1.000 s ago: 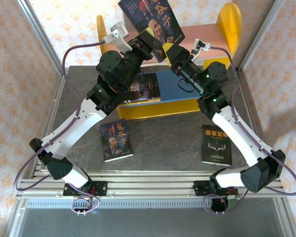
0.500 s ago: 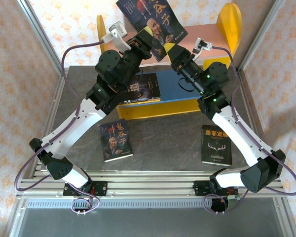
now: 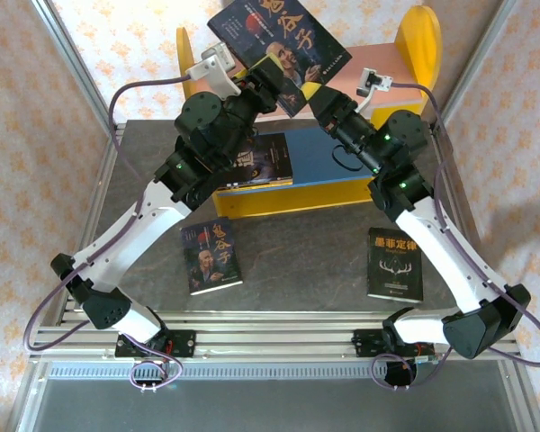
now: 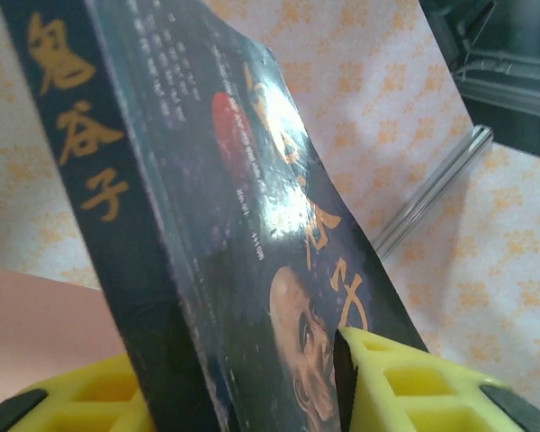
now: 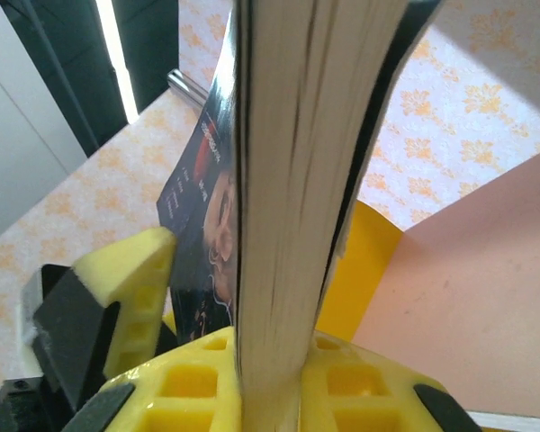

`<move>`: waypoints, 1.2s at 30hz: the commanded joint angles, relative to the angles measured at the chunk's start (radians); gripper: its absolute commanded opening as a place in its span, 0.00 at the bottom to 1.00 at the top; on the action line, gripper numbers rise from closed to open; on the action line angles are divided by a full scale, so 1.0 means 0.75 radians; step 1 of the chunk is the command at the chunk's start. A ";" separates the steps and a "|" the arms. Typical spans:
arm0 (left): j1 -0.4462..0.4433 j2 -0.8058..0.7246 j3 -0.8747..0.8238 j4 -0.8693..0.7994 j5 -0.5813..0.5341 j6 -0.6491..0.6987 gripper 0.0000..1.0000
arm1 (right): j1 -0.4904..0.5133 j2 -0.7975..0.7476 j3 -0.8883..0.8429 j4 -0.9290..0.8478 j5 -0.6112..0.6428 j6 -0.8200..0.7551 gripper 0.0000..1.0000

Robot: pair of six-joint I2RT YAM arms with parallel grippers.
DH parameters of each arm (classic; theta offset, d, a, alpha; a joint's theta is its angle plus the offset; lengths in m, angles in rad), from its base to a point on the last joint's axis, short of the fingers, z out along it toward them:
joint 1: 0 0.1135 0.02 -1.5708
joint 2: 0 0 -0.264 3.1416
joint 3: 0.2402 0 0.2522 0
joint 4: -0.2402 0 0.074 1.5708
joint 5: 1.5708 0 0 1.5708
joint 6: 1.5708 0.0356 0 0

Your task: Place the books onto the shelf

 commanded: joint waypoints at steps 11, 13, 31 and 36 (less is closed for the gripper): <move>0.026 -0.238 -0.100 -0.292 -0.226 0.240 0.55 | -0.076 0.003 0.127 -0.196 -0.083 -0.165 0.13; 0.044 -0.257 -0.099 -0.338 -0.231 0.259 0.56 | -0.076 0.029 0.141 -0.201 -0.101 -0.157 0.13; 0.069 -0.112 0.231 -0.838 -0.189 0.500 0.59 | -0.076 0.144 0.336 -0.552 -0.285 -0.272 0.13; 0.093 -0.010 0.333 -0.941 -0.125 0.509 0.62 | -0.075 0.145 0.343 -0.562 -0.288 -0.255 0.14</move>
